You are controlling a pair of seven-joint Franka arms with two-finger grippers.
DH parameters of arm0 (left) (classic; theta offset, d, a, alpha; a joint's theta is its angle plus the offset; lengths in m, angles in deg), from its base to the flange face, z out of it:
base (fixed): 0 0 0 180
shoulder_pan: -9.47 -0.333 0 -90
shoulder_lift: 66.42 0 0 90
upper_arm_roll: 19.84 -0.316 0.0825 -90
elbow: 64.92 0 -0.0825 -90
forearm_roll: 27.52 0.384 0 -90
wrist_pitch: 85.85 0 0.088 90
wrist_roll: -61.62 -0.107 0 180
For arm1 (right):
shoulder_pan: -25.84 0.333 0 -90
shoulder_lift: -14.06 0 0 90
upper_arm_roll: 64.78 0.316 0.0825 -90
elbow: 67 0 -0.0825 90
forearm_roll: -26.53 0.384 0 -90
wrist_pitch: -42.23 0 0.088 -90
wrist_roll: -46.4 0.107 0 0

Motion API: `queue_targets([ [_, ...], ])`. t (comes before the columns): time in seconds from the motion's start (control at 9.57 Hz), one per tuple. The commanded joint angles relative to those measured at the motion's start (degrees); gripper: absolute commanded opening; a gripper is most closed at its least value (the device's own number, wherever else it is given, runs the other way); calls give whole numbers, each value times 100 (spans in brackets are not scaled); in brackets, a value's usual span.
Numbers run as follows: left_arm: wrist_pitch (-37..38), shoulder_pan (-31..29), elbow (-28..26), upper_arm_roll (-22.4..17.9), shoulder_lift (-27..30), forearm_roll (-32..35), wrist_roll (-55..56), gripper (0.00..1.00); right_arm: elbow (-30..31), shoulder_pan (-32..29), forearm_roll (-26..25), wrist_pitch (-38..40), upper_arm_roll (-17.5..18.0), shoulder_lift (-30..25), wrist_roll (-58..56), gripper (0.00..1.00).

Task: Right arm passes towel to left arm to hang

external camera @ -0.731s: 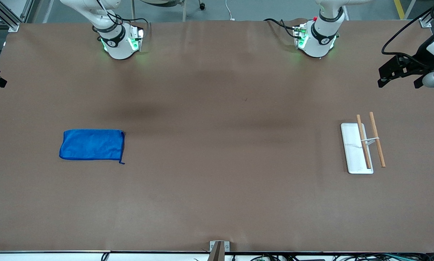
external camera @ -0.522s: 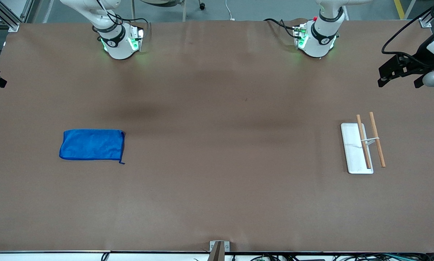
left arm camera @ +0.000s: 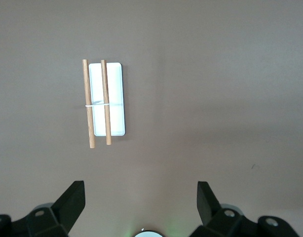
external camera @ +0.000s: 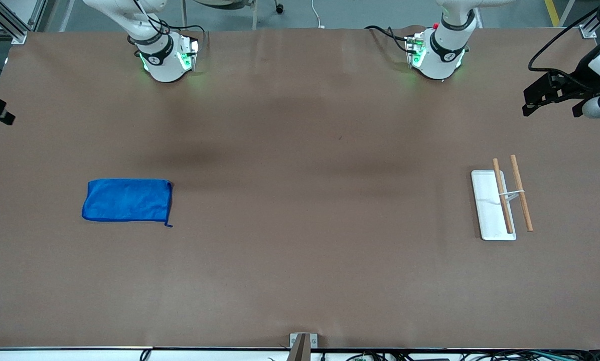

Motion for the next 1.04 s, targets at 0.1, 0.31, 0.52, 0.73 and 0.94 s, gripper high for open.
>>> queue_targets([
  [0.1, 97, 46, -94, -10, -15, 105, -67, 100, 376, -16, -63, -712, -1, 937, -407, 100],
  [0.31, 97, 63, -94, -10, -24, 105, -67, 100, 1726, -16, -45, -2344, -1, 956, -837, 100],
  [0.52, 97, 72, -94, -10, -24, 105, -76, 100, 2852, 28, -54, -3820, -10, 974, -925, 100],
  [0.73, 97, 63, -85, -10, -24, 96, -76, 100, 3759, 19, -54, -5228, -1, 1105, -1014, 100],
  [0.94, 97, 55, -85, -10, -24, 96, -76, 100, 4043, 19, -54, -6197, -1, 1630, -1145, 100],
])
